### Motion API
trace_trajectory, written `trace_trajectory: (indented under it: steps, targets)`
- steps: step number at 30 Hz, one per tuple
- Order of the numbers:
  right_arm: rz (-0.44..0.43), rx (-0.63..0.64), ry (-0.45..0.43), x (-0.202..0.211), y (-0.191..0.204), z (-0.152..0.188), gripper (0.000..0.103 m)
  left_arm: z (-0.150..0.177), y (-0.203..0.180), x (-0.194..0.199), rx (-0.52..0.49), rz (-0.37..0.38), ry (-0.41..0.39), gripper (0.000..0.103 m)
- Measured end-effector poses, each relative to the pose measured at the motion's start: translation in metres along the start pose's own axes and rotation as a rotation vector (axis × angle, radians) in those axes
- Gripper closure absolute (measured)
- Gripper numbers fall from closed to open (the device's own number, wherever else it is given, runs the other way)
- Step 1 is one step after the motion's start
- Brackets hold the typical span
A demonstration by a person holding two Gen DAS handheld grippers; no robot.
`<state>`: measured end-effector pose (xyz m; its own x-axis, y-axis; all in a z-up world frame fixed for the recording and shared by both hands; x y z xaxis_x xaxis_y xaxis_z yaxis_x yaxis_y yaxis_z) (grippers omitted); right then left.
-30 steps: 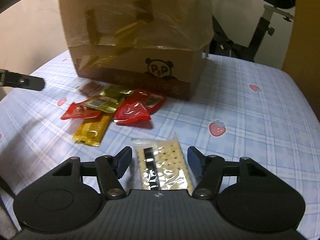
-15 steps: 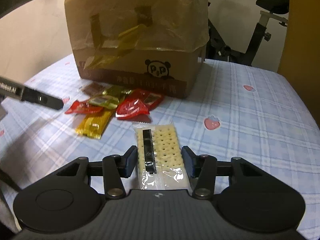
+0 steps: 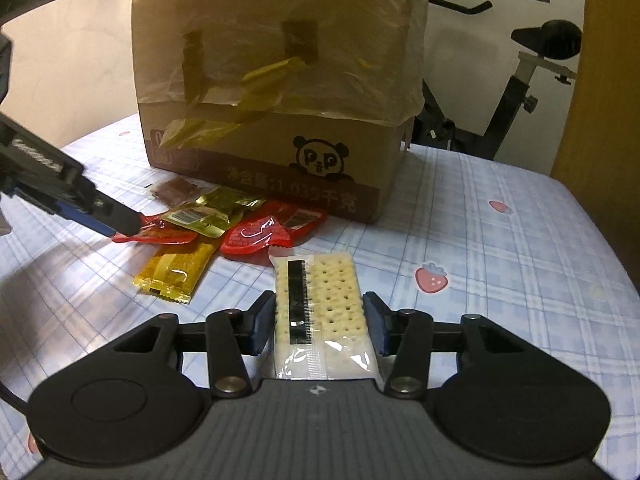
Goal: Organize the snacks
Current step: 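Close the right tool on the white cracker pack, then close the left tool on the red spicy snack pack while the right tool holds the crackers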
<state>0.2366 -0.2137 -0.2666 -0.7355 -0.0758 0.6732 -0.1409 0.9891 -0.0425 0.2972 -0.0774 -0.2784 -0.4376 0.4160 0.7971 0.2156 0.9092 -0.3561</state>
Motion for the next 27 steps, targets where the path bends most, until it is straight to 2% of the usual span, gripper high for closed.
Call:
trace_trajectory:
  steps: [12,18,23,27]
  targets:
    - [-0.029,-0.008,-0.006,-0.001,-0.001,0.000,0.053,-0.004,-0.025,-0.021,-0.146,-0.121,-0.053,0.048]
    - [-0.033,-0.012,-0.006,0.000,-0.001,-0.001,0.053,-0.002,-0.026,-0.021,-0.158,-0.134,-0.067,0.047]
    - [-0.033,-0.011,-0.005,0.000,-0.001,-0.001,0.053,-0.006,-0.024,-0.021,-0.155,-0.139,-0.060,0.042]
    - [-0.035,-0.012,-0.004,0.000,0.000,-0.001,0.053,-0.014,-0.022,-0.027,-0.166,-0.191,-0.059,0.034]
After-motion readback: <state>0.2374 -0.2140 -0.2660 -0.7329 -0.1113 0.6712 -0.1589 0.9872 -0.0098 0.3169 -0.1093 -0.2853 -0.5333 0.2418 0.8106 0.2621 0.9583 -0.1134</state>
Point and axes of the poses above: each gripper's, at about its wrist camera, not at the fingertips, and x roughly against the way its jaws point, y to its left, z to its underside, the point moved 8 cm from there along -x, roughly the way its jaws point, and after that the axes turned 5 degrees about y, right-handed, at the moved point
